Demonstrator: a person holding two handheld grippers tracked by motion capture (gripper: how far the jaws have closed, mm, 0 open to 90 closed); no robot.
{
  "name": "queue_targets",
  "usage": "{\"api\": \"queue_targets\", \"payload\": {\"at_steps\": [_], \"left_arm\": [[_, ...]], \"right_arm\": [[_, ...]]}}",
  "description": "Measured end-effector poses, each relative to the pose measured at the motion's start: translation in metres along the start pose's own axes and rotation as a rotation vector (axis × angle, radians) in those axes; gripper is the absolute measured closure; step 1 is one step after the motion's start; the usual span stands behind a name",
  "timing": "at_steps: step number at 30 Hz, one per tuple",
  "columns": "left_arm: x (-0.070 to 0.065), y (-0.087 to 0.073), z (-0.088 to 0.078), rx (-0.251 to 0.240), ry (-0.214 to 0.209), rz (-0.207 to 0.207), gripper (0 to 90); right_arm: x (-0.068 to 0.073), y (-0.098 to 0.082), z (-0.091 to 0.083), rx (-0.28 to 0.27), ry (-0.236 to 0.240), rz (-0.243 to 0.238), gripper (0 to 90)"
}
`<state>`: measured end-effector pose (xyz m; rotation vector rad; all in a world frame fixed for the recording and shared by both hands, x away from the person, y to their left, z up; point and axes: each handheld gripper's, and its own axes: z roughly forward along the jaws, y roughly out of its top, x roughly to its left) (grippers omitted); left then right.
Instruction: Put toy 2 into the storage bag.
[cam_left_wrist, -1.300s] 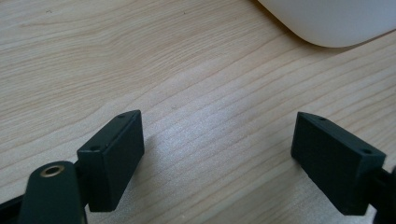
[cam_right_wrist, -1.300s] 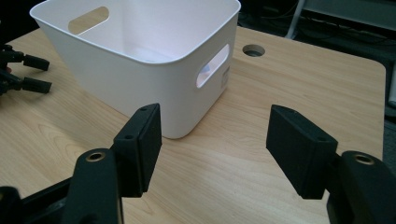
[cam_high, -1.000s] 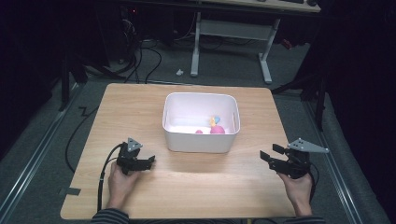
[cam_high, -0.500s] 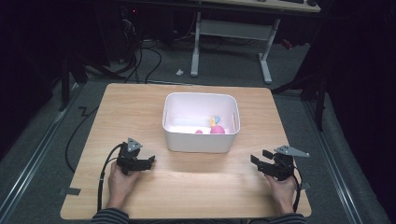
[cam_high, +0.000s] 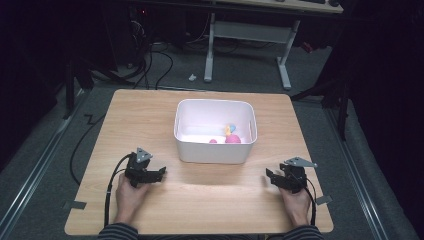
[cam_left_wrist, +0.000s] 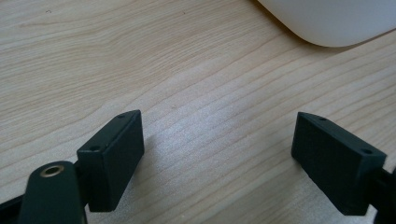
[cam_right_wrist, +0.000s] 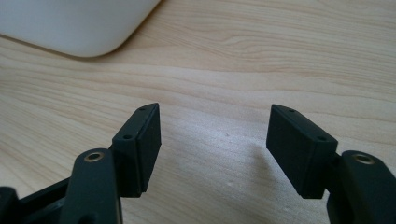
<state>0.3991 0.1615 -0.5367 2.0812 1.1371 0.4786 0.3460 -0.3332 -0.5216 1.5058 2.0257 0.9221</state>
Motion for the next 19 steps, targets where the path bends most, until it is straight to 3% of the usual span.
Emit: {"api": "queue_targets", "payload": {"at_steps": [8, 19], "left_arm": [[0.000, 0.000, 0.000, 0.000, 0.000, 0.000, 17.3], [0.000, 0.000, 0.000, 0.000, 0.000, 0.000, 17.3]], "right_arm": [[0.002, -0.001, 0.011, 0.021, -0.042, -0.032, 32.1], [0.002, -0.001, 0.012, 0.027, -0.056, -0.018, 27.3]]}}
